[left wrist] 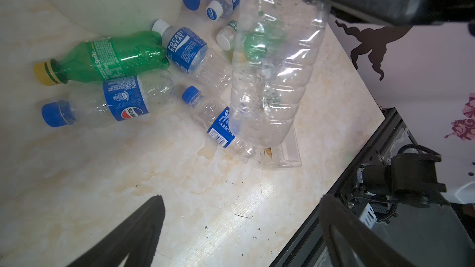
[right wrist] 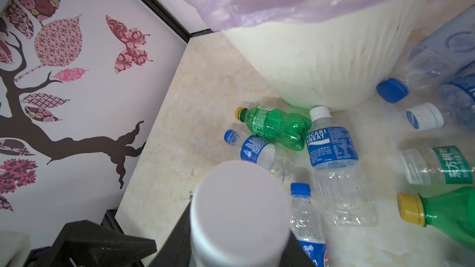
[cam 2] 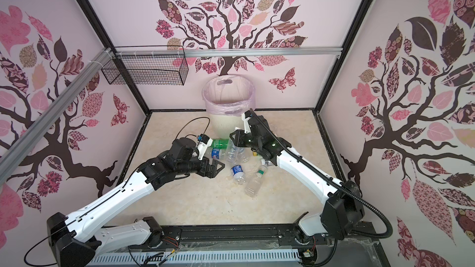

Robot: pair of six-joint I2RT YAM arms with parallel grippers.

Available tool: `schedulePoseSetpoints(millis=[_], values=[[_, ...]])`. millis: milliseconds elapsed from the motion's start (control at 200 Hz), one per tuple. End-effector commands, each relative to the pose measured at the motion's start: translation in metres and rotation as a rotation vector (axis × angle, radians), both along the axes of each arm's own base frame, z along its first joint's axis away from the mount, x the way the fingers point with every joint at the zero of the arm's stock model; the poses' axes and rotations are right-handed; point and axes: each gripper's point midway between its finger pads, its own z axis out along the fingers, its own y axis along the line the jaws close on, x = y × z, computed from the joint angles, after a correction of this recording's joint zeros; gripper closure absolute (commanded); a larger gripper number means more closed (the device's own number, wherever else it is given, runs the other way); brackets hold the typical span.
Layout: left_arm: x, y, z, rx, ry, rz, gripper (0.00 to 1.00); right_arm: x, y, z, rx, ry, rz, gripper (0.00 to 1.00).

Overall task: Throw the plastic bottles in the bin
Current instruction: 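Lift the clear bottle over the bin with right gripper while left gripper draws back, then release the clear bottle into the bin with right gripper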

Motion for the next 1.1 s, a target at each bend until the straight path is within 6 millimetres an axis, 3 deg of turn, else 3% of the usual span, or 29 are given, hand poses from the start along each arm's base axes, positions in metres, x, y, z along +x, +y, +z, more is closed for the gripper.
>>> schedulePoseSetpoints(millis=[0, 260, 380, 515, 655, 720, 775, 840, 900, 985, 1030, 1095], values=[[0.008, 0.003, 0.033, 0.003, -0.087, -0.005, 0.03, 0.015, -0.005, 0.032, -0.045, -0.081, -0.022, 0.62], [0.029, 0.008, 0.104, 0.011, -0.266, 0.013, 0.03, 0.045, -0.020, 0.121, -0.085, -0.266, -0.092, 0.63], [0.040, 0.011, 0.140, 0.004, -0.370, 0.044, 0.03, 0.058, -0.037, 0.180, -0.084, -0.393, -0.164, 0.62], [0.049, 0.009, 0.173, -0.004, -0.453, 0.049, 0.03, 0.065, -0.071, 0.263, -0.002, -0.541, -0.268, 0.62], [0.054, 0.009, 0.193, -0.009, -0.500, 0.058, 0.03, 0.057, -0.104, 0.341, 0.072, -0.709, -0.386, 0.60], [0.055, 0.009, 0.195, -0.011, -0.513, 0.060, 0.03, 0.054, -0.111, 0.358, 0.089, -0.759, -0.422, 0.57], [0.055, 0.011, 0.193, -0.008, -0.517, 0.064, 0.03, 0.059, -0.111, 0.361, 0.096, -0.780, -0.437, 0.56], [0.056, 0.012, 0.187, 0.001, -0.512, 0.067, 0.03, 0.080, -0.102, 0.345, 0.085, -0.759, -0.438, 0.54], [0.058, 0.013, 0.179, 0.009, -0.500, 0.072, 0.03, 0.110, -0.084, 0.310, 0.057, -0.687, -0.413, 0.54], [0.060, 0.014, 0.167, 0.019, -0.475, 0.082, 0.03, 0.161, -0.050, 0.236, 0.008, -0.532, -0.344, 0.47], [0.061, 0.015, 0.160, 0.027, -0.459, 0.084, 0.03, 0.180, -0.039, 0.208, -0.008, -0.469, -0.327, 0.44], [0.060, 0.016, 0.151, 0.041, -0.438, 0.084, 0.03, 0.193, -0.029, 0.192, -0.015, -0.428, -0.307, 0.35]])
